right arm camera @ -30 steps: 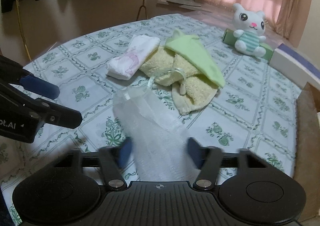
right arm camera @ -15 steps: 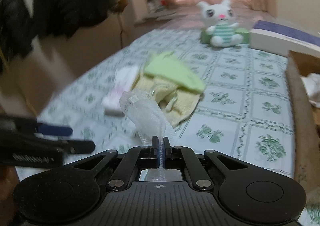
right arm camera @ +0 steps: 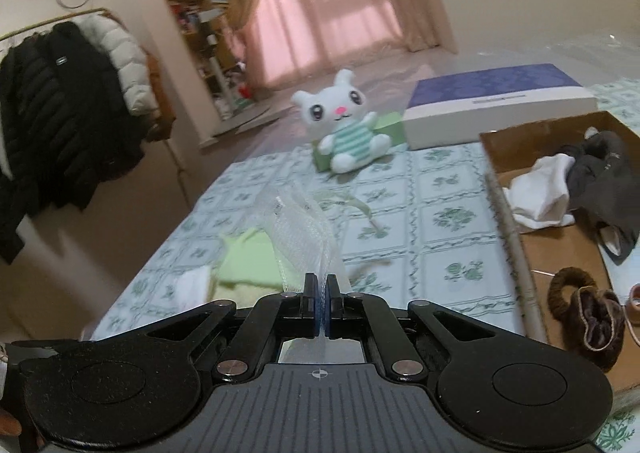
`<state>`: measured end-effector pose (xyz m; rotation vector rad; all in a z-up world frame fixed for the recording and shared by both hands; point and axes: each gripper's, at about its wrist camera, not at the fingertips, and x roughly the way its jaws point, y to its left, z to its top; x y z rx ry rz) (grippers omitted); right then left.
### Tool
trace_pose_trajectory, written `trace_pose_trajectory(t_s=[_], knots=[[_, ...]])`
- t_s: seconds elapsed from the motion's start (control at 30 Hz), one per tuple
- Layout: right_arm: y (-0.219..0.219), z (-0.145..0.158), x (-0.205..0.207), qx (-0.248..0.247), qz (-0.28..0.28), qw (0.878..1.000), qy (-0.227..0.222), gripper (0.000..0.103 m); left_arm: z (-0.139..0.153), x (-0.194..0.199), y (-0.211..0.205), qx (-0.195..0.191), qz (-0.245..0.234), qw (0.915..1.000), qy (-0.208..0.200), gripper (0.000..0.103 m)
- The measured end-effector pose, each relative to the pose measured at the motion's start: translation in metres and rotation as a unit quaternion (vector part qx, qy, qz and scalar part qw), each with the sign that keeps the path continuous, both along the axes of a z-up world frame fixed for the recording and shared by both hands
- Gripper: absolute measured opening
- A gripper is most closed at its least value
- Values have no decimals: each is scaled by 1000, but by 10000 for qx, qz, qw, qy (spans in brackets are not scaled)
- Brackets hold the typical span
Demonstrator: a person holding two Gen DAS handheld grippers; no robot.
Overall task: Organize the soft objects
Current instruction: 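Grasp the white sanitary pad with the left gripper while the right holds the bag, then carry the pad and plastic bag into the box and open both grippers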
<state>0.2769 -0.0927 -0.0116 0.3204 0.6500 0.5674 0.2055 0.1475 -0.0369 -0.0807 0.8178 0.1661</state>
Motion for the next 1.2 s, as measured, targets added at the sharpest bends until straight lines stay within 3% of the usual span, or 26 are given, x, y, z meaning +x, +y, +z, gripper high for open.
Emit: trace_pose_trajectory(t_s=[0.43,0.6,0.83,1.2], knots=[[-2,-22,23,-44,-276,9990,353,2,-34,46,27,-111,75,9992,377,61],[-4,-25,25,-41,-284,9988,408,2,-39,48,31,-156,43,9992,368,54],[-10,-22,20,44,-296,9984,471,2,-25,33,20,19,-60,9999,157,41],[-33,3,0,345,-375,9981,342,2,25,6,-30,134,-523,9982,-264,40]])
